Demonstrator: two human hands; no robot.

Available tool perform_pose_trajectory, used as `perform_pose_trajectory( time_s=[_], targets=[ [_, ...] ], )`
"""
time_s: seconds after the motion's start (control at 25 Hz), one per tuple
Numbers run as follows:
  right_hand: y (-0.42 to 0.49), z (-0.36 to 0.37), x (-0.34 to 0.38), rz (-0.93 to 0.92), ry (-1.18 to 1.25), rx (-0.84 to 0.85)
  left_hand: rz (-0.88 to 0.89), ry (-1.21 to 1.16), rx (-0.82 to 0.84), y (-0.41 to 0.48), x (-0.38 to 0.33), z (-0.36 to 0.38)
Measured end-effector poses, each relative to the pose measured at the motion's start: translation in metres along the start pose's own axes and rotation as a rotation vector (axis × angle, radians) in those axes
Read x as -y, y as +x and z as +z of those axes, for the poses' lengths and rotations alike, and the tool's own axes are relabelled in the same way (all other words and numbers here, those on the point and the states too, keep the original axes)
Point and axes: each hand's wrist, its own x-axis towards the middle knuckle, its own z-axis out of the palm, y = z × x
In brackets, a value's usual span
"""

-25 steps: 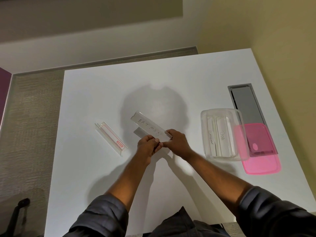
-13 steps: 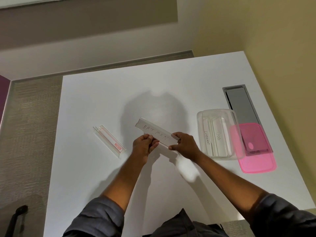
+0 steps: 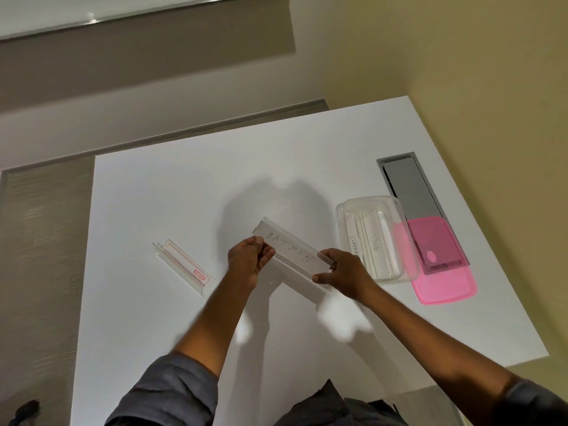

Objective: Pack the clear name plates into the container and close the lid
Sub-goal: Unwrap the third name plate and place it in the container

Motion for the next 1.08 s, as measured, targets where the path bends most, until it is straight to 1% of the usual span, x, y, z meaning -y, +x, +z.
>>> perform_pose_trajectory(
  time_s=[0.24, 0.48, 0.6, 0.72, 0.84, 0.96, 1.08],
  targets=[
    [-0.021, -0.041, -0.016, 0.083, 0.151, 0.088, 0.034, 0.125, 0.090, -0.007, 0.006, 0.039],
    [-0.032, -0.084, -0.046, 0.136, 0.475, 0.211, 0.044, 0.204, 0.160, -0.016, 0.015, 0.084],
    [-0.037, -0.099, -0.059, 0.161, 0.551, 0.209, 0.048, 0.239, 0.179, -0.019, 0.021, 0.105],
    [-0.041, -0.108, -0.072, 0.192, 0.554, 0.154, 0.047, 0.249, 0.196, -0.021, 0.027, 0.124],
    [-0.045, -0.113, -0.084, 0.214, 0.468, 0.068, 0.035, 0.223, 0.214, -0.027, 0.036, 0.142],
    [-0.044, -0.117, -0.097, 0.202, 0.385, 0.011, -0.008, 0.159, 0.233, -0.034, 0.044, 0.163],
    [-0.042, -0.123, -0.107, 0.184, 0.376, -0.038, -0.061, 0.139, 0.293, -0.041, 0.056, 0.182]
  ],
)
